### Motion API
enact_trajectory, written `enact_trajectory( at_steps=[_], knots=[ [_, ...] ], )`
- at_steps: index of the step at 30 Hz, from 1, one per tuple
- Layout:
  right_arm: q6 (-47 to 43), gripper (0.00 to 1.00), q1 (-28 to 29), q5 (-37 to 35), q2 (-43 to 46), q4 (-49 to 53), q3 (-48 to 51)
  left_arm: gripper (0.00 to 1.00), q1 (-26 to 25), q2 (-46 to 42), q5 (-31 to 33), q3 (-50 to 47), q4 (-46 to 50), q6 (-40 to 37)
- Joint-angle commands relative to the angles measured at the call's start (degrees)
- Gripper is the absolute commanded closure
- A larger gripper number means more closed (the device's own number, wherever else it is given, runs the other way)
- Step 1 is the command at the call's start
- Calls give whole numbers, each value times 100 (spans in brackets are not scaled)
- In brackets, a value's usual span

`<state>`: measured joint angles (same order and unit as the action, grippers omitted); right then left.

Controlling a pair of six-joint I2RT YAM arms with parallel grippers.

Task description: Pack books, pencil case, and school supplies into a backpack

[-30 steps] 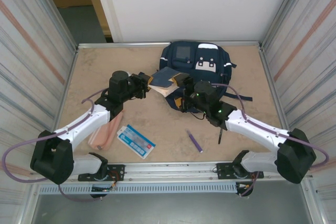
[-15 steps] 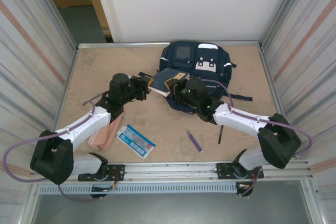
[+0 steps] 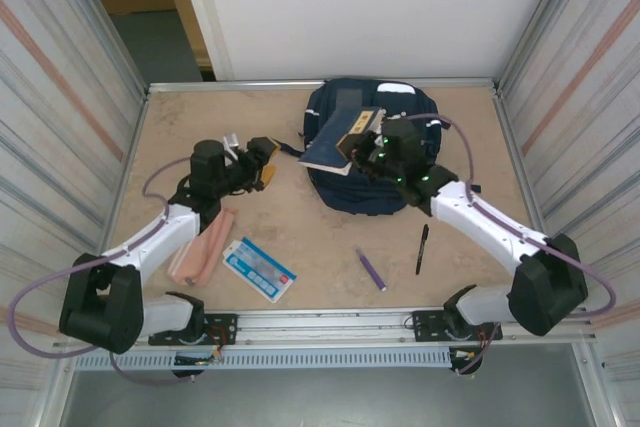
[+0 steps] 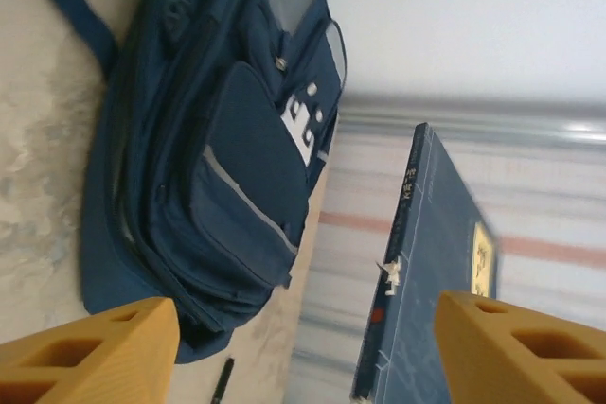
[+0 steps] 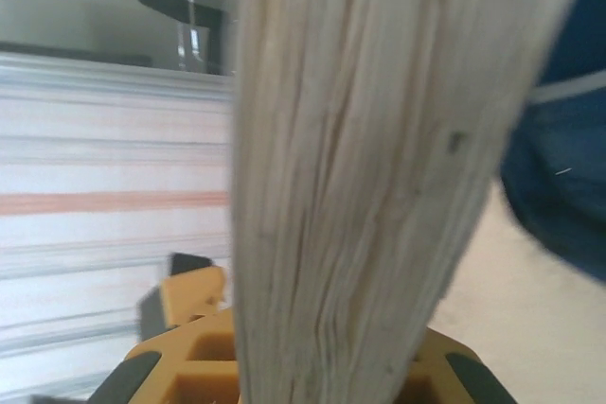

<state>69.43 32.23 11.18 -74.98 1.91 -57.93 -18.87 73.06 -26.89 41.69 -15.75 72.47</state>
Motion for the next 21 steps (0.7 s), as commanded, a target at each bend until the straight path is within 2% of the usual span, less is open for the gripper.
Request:
enact_trajectory(
  at_steps=[1,3,5,8,12,17,21],
  knots=[
    [-2108,100,-347,479,651,1700,-261,23,-348,324,-835,982,1230,-2603],
    [-2705,100,-626,238,981,2431,-305,21,-693,711,-589,1711,2382,-3574],
    [-3106,100,-1019,69,1307,2988,-318,21,-978,1119,-400,2204,2958,-4015],
    [-3527,100,-1602,7,1762,3431,-305,23,-1188,1609,8,2512,3037,-3906],
    [-3682,100,-2186,265,2212,3509,-250,30,-1206,2274,345,2827,2920,-3645],
    [-3782,100,-2429,503,2322,3610,-267,35,-1241,3159,201,3563,2927,-3554],
    [-3865,100,-2496,568,2391,3744,-252,39,-1221,3715,346,3944,2904,-3577]
  ],
)
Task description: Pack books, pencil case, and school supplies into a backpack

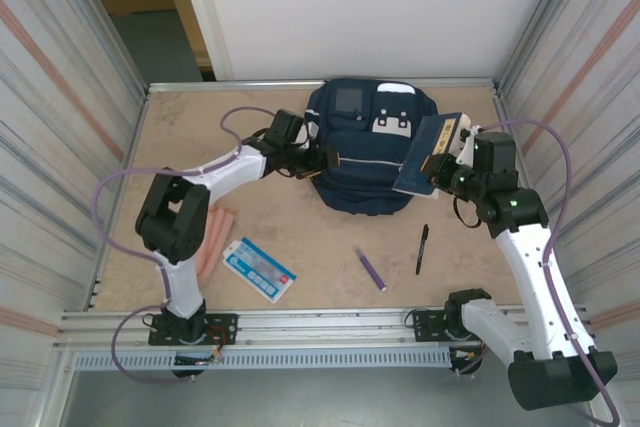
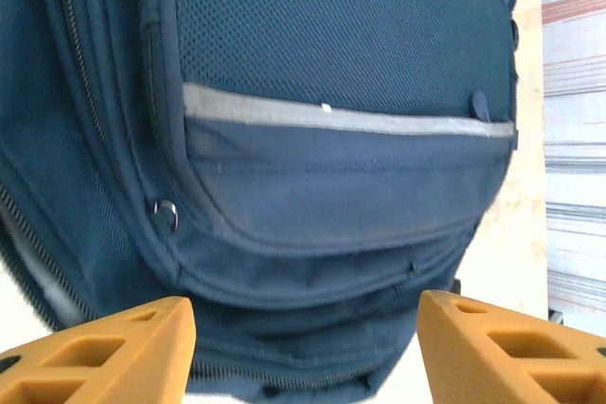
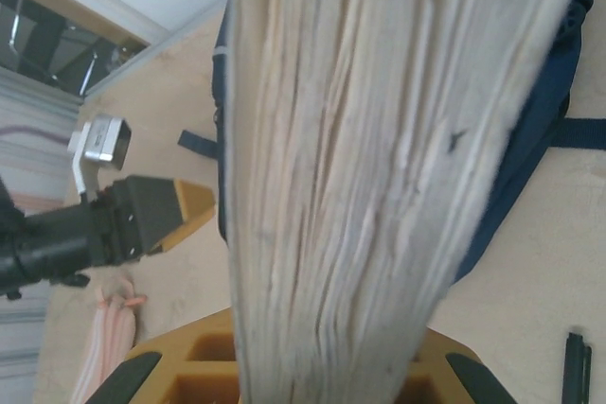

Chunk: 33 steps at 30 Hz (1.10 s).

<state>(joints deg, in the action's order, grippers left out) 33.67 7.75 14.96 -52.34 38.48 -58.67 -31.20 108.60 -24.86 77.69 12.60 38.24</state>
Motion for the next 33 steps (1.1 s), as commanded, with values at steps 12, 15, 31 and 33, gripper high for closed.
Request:
enact_trajectory(
  at_steps=[12,15,31,33],
  knots=[
    [129,100,-74,756,264,-92,304,44,189,1455,-239,1485,798,83],
    [171,100,-73,739,292,-95,337,37,177,1182,125,1169,669,200],
    [465,100,-67,1015,5,-569,682,39,1,797,110,759,-410,354],
    [456,100,-72,1016,-13,-548,682,41,11,883,44,799,-542,415]
  ],
)
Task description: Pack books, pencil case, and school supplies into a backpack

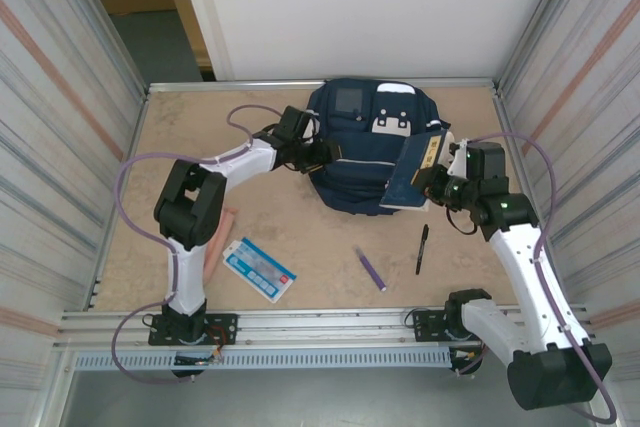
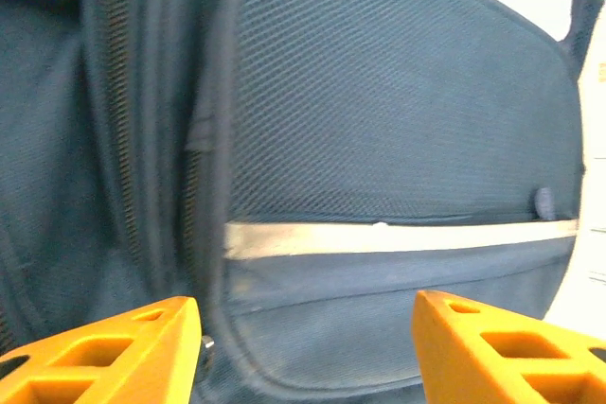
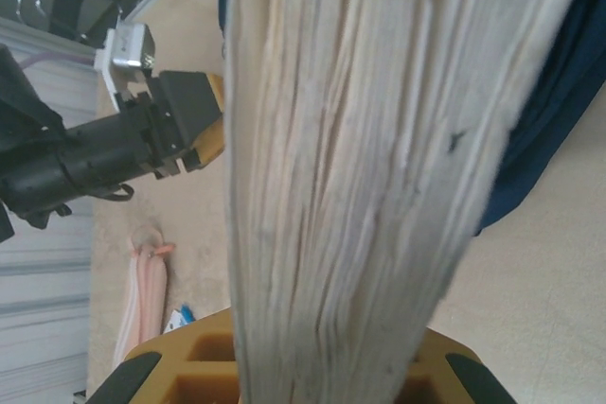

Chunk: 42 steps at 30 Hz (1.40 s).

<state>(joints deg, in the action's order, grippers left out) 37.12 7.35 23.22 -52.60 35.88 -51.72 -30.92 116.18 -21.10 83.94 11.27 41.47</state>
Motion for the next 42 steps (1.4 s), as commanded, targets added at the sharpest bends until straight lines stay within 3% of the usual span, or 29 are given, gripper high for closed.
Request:
enact_trajectory(
  at_steps=[1,4,12,21,28,34,38,42],
  knots=[
    [111,100,-32,191,18,-283,-3,43,-8,146,-326,166,-497,106],
    [119,100,-30,186,47,-283,72,49,3,178,-351,131,-652,87],
    [207,100,-29,191,92,-333,237,45,-6,545,-221,139,-369,-8],
    [328,100,-36,339,-16,-502,270,48,-37,691,-325,266,-698,54],
    [416,100,-32,320,76,-521,379,47,-58,434,281,-207,-831,353],
    [644,100,-23,521,-1,-778,533,48,-131,673,-307,-111,-1446,545],
    [732,100,3,609,-114,-828,548,71,-55,936,-967,-64,-2025,1212],
    [682,100,28,599,-109,-885,691,95,24,665,-902,-332,-2236,1356]
  ],
)
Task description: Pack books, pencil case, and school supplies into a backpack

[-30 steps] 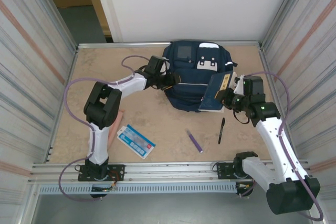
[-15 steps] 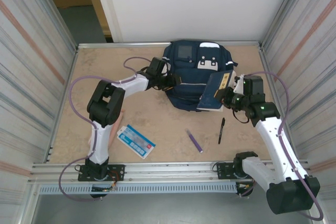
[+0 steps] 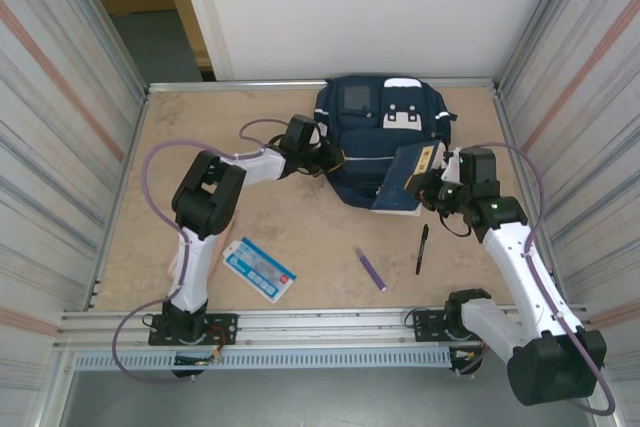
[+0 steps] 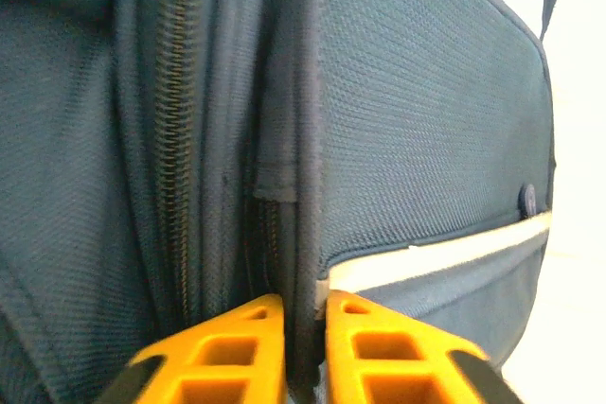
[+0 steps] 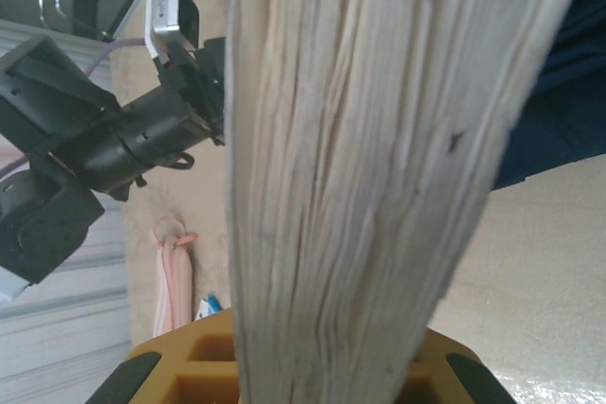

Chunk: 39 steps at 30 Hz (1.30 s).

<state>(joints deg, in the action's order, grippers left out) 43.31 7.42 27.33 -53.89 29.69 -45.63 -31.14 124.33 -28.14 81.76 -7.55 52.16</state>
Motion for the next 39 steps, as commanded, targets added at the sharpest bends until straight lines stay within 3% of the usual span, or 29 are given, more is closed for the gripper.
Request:
enact_trajectory(
  at_steps=[1,7,10,16,19,22,26,33,39],
  knots=[
    [19,100,31,250,17,-287,137,100,76,-323,-118,-215,-377,257],
    [-123,100,31,813,-174,-82,248,100,194,-1137,-383,-274,-223,343],
    [-83,100,35,1669,-179,207,102,100,196,-1460,-336,-248,-220,636],
    [143,100,36,2965,-113,1367,-152,100,123,-1874,95,-36,-116,837],
    [1005,100,453,3898,-201,855,248,100,-40,-2079,647,148,327,478],
    [1268,100,1166,3789,-253,276,390,100,-79,-2258,838,19,157,572],
    [1535,100,1324,3689,-396,-166,446,100,-75,-2437,1070,-90,216,479],
    [1604,100,723,3543,-660,-822,908,100,-35,-2761,842,-298,114,605],
    [1601,100,583,2661,-1068,-2090,756,100,-10,-3178,550,-513,289,553]
  ],
)
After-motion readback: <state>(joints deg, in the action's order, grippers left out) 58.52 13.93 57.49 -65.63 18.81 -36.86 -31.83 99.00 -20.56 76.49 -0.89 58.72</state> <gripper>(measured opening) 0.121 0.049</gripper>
